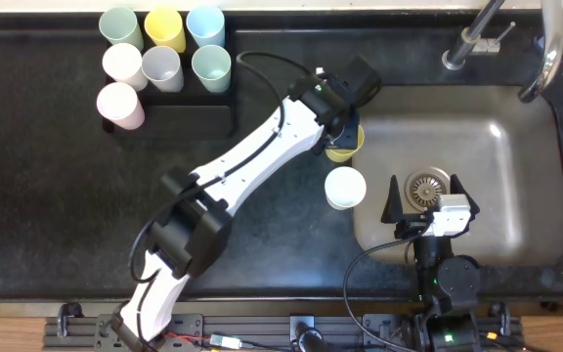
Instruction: Store Cups
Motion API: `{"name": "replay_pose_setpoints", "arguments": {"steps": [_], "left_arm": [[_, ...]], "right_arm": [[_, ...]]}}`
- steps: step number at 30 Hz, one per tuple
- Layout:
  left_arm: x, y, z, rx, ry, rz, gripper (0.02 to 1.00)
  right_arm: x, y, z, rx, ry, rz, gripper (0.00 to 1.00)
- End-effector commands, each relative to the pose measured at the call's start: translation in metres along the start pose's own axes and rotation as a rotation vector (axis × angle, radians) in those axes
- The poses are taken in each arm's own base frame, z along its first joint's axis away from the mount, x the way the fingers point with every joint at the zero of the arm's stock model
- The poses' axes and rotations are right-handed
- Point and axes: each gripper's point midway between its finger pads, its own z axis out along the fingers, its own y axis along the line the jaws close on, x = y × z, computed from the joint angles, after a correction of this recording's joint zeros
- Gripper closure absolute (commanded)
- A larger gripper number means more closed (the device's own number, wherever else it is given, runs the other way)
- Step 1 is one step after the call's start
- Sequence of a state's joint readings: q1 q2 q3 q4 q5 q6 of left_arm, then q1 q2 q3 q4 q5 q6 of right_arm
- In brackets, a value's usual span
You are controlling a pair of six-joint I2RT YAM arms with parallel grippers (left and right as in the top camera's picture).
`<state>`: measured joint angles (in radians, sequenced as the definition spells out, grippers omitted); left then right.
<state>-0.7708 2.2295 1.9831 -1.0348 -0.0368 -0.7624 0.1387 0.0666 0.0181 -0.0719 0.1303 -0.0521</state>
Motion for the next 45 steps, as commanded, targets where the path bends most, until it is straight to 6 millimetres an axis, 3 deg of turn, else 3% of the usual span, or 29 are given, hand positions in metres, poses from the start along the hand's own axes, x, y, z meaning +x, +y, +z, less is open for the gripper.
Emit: {"name": "replay_pose_setpoints", "arguments": {"steps": [1,5,9,11,14,16,20,24,29,33,38,45], "left_arm": [[-0.007,0.002,0.006,-0.017,-0.016,-0.038,0.879],[-0.016,0.006,-0.007,-0.039,-0.076,-0.067,0.985],[-0.043,0.012,-0.067,-0.046,-0.259,-0.129,0.985],[-0.059,0.026,-0.106,-0.048,-0.360,-0.180,0.985],[-0.076,0.071,-0.165,-0.073,-0.474,-0.355,0.985],[-0.079,0.116,-0.199,-0.102,-0.520,-0.538,0.985],[-0.069,0.200,-0.230,-0.146,-0.524,-0.937,0.982],[-0.052,0.256,-0.219,-0.180,-0.430,-1.219,0.982],[-0.034,0.297,-0.185,-0.216,-0.280,-1.396,0.982],[-0.022,0.307,-0.157,-0.245,-0.206,-1.464,0.982],[-0.026,0.307,-0.126,-0.254,-0.170,-1.465,0.982],[-0.026,0.311,-0.104,-0.294,-0.142,-1.486,0.982]], "right_arm": [[0.004,0.001,0.000,-0.006,0.001,0.000,0.003],[0.004,0.001,0.000,-0.006,0.001,0.000,0.003],[0.004,0.001,0.000,-0.006,0.001,0.000,0.003],[0.004,0.001,0.000,-0.006,0.001,0.000,0.005],[0.004,0.001,0.000,-0.006,0.001,0.000,0.003],[0.004,0.001,0.000,-0.006,0.001,-0.001,0.003],[0.004,0.001,0.000,-0.006,0.001,0.000,0.003],[0.004,0.001,0.000,-0.006,0.001,-0.001,0.003],[0.004,0.001,0.000,-0.006,0.001,0.000,0.003],[0.004,0.001,0.000,-0.006,0.001,0.000,0.003],[0.004,0.001,0.000,-0.006,0.001,0.000,0.003],[0.004,0.001,0.000,-0.006,0.001,0.000,0.003]]}}
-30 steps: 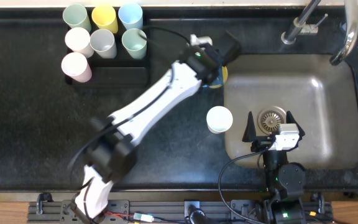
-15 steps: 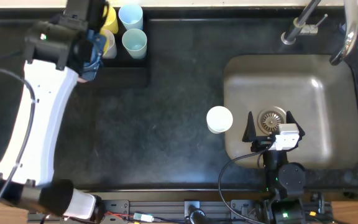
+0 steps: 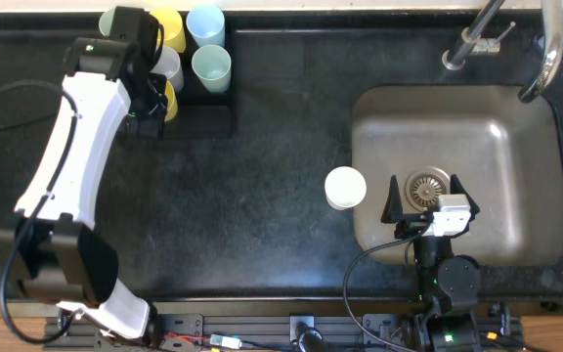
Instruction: Store Cups
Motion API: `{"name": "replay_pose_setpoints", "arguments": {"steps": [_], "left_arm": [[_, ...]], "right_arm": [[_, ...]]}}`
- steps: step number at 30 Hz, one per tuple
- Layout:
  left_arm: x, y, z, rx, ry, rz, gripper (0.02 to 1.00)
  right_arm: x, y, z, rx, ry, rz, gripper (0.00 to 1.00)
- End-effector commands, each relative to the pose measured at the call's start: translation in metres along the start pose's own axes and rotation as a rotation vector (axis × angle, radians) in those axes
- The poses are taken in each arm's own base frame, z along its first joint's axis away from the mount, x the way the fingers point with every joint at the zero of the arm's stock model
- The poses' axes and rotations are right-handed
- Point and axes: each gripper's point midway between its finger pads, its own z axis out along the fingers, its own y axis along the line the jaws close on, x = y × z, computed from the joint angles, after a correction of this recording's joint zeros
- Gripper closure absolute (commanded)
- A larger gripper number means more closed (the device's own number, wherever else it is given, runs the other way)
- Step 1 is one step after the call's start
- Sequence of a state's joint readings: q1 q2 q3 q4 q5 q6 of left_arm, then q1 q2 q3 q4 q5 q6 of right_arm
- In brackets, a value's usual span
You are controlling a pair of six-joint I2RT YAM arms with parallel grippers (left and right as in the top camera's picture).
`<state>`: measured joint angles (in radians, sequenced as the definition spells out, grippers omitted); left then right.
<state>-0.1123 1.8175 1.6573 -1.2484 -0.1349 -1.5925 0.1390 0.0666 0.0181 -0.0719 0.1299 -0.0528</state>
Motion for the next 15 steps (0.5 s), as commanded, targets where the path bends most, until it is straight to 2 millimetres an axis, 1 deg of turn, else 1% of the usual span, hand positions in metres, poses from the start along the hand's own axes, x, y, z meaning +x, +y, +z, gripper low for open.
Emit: {"name": "replay_pose_setpoints", "arguments": {"steps": [1,12,15], "left_arm": [[0.005,0.002,0.013,-0.035,0.010,-0.028,0.982],[0.008,0.003,0.043,-0.106,-0.003,-0.044,0.982],[0.006,0.002,0.048,-0.110,-0.017,-0.043,0.982]], "right_arm": [[0.004,0.001,0.000,-0.005,0.001,0.000,0.007],[0.004,0.001,0.000,-0.005,0.001,0.000,0.003],[0.004,0.001,0.000,-0.005,0.001,0.000,0.003]]}}
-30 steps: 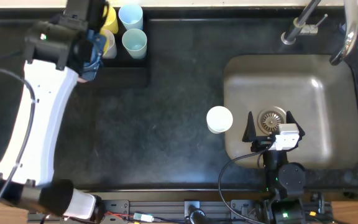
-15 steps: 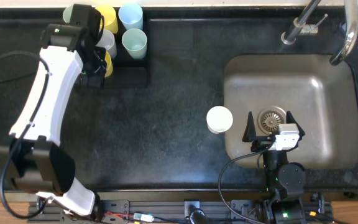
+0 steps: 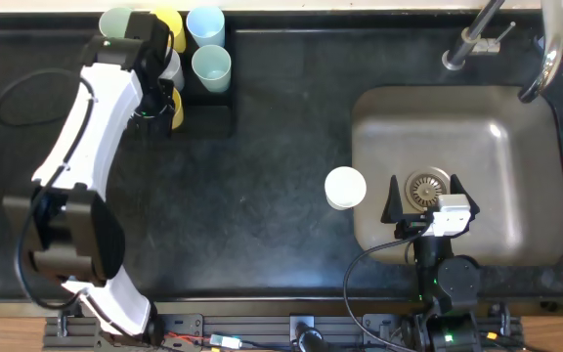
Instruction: Store Cups
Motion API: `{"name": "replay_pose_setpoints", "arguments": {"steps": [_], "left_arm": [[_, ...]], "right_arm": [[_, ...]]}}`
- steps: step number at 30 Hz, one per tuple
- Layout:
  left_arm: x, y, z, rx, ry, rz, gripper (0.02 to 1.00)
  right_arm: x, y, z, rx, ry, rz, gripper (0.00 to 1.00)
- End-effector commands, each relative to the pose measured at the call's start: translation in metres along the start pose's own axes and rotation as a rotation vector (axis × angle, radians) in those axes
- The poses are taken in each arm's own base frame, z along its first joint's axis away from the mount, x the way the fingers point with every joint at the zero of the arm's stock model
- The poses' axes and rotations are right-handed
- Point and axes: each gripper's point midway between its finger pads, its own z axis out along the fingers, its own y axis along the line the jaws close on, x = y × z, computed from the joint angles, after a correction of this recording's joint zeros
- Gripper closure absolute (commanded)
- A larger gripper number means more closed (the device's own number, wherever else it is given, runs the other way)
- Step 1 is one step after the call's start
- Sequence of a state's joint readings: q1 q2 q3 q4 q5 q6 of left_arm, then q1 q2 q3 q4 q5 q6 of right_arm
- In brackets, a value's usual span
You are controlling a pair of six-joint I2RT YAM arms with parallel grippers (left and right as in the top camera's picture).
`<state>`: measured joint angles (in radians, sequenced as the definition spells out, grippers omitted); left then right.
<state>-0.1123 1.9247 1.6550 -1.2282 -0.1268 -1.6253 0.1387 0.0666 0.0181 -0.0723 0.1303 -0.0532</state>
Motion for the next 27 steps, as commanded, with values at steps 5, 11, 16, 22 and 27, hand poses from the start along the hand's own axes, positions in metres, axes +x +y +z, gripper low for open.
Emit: {"name": "replay_pose_setpoints", "arguments": {"steps": [5,11,16,22,27], "left_arm": [[-0.006,-0.005,0.014,-0.007,-0.048,-0.029,0.982],[-0.008,-0.008,0.022,-0.014,-0.051,-0.033,0.982],[-0.007,-0.007,0.029,-0.031,-0.055,-0.030,0.982],[-0.011,-0.009,0.030,-0.024,-0.078,-0.031,0.978],[-0.014,-0.010,0.028,-0.016,-0.090,-0.032,0.787]], "right_arm": [[0.004,0.001,0.000,-0.006,0.000,0.000,0.003],[0.004,0.001,0.000,-0.006,0.000,0.001,0.003],[0.004,0.001,0.000,-0.006,0.000,0.001,0.005],[0.004,0.001,0.000,-0.006,0.000,0.001,0.005],[0.004,0.001,0.000,-0.006,0.000,0.001,0.005]]}}
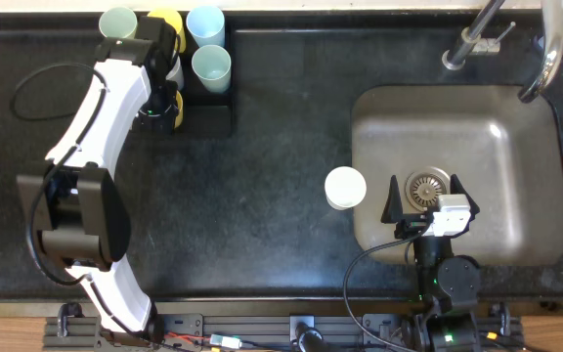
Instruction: Store Cups
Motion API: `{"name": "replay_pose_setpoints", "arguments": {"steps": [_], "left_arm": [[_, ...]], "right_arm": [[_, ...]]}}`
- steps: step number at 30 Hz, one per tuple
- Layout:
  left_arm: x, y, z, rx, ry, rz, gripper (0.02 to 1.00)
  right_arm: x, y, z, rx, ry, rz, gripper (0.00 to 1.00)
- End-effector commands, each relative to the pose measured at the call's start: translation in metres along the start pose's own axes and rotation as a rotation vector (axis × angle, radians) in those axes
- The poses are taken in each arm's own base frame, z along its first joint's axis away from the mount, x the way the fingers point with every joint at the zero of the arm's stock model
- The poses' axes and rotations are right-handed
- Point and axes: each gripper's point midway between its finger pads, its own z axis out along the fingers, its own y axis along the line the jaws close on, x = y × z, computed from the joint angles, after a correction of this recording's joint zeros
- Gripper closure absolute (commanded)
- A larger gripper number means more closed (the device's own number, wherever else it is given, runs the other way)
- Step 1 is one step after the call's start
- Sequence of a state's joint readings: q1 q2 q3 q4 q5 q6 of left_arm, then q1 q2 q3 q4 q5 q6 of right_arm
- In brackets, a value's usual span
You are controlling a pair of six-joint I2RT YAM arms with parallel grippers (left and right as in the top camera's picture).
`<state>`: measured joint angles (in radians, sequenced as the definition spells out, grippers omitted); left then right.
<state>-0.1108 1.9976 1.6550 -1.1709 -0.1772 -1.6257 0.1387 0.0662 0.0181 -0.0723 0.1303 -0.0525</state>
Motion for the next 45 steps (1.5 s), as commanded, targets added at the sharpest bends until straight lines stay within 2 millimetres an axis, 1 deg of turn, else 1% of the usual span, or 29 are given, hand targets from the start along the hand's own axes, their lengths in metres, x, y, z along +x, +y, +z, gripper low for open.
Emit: {"name": "replay_pose_setpoints", "arguments": {"steps": [1,3,5,8,11,13,15,17,18,19,20,21,22,23,24,25,26,27,28,29,31,34,37,40,42,45], "left_arm": [[-0.008,0.001,0.001,-0.001,-0.038,-0.033,0.678],[-0.010,0.000,-0.005,0.013,-0.043,-0.036,0.560],[-0.014,0.000,-0.012,0.034,-0.056,-0.040,0.498],[-0.020,-0.001,-0.034,0.092,-0.074,-0.048,0.474],[-0.029,0.000,-0.070,0.187,-0.103,-0.057,0.457],[-0.036,0.001,-0.101,0.273,-0.142,-0.042,0.426],[-0.043,-0.001,-0.137,0.390,-0.191,0.004,0.395],[-0.052,-0.010,-0.182,0.556,-0.257,0.104,0.351],[-0.054,-0.016,-0.204,0.641,-0.300,0.179,0.323],[-0.057,-0.025,-0.232,0.750,-0.370,0.290,0.312],[-0.056,-0.033,-0.261,0.865,-0.454,0.433,0.277],[-0.051,-0.038,-0.284,0.964,-0.531,0.559,0.253],[-0.044,-0.040,-0.310,1.077,-0.624,0.701,0.200],[-0.037,-0.036,-0.330,1.175,-0.719,0.822,0.150],[-0.034,-0.030,-0.343,1.234,-0.806,0.900,0.110],[-0.032,-0.020,-0.352,1.286,-0.894,0.967,0.047],[-0.032,-0.011,-0.355,1.315,-0.953,1.002,0.018],[-0.033,0.000,-0.355,1.338,-1.006,1.023,0.018],[-0.035,0.010,-0.353,1.356,-1.033,1.025,0.018],[-0.037,0.021,-0.347,1.367,-1.049,1.017,0.018],[-0.039,0.040,-0.332,1.379,-1.067,1.005,0.018],[-0.038,0.070,-0.301,1.384,-1.089,0.985,0.018],[-0.035,0.095,-0.274,1.414,-1.122,0.958,0.020],[-0.030,0.114,-0.244,1.435,-1.141,0.941,0.018],[-0.026,0.123,-0.223,1.439,-1.144,0.938,0.018],[-0.022,0.130,-0.200,1.451,-1.154,0.931,0.018]], "right_arm": [[0.004,0.001,0.000,-0.006,0.001,0.000,0.005],[0.004,0.001,0.000,-0.006,0.001,0.000,0.003],[0.004,0.001,0.000,-0.006,0.001,0.000,0.007],[0.004,0.001,0.000,-0.006,0.001,0.000,0.003],[0.004,0.001,0.000,-0.006,0.001,0.000,0.003],[0.004,0.001,0.000,-0.006,0.001,0.000,0.003],[0.004,0.001,0.000,-0.006,0.001,0.000,0.003],[0.004,0.001,0.000,-0.006,0.001,0.000,0.005],[0.004,0.001,0.000,-0.006,0.001,0.000,0.005],[0.004,0.001,0.000,-0.006,0.001,0.000,0.003],[0.004,0.001,0.000,-0.006,0.001,0.000,0.003],[0.004,0.001,0.000,-0.006,0.001,0.000,0.005],[0.004,0.001,0.000,-0.006,0.001,0.000,0.005],[0.004,0.001,0.000,-0.006,0.001,0.000,0.003],[0.004,0.001,0.000,-0.006,0.001,0.000,0.003],[0.004,0.001,0.000,-0.006,0.001,0.000,0.005],[0.004,0.001,0.000,-0.006,0.001,0.000,0.005],[0.004,0.001,0.000,-0.006,0.001,0.000,0.003],[0.004,0.001,0.000,-0.006,0.001,0.000,0.005],[0.004,0.001,0.000,-0.006,0.001,0.000,0.003],[0.004,0.001,0.000,-0.006,0.001,0.000,0.003],[0.004,0.001,0.000,-0.006,0.001,0.000,0.003],[0.004,0.001,0.000,-0.006,0.001,0.000,0.003],[0.004,0.001,0.000,-0.006,0.001,0.000,0.003],[0.004,0.001,0.000,-0.006,0.001,0.000,0.003],[0.004,0.001,0.000,-0.006,0.001,0.000,0.003]]}}
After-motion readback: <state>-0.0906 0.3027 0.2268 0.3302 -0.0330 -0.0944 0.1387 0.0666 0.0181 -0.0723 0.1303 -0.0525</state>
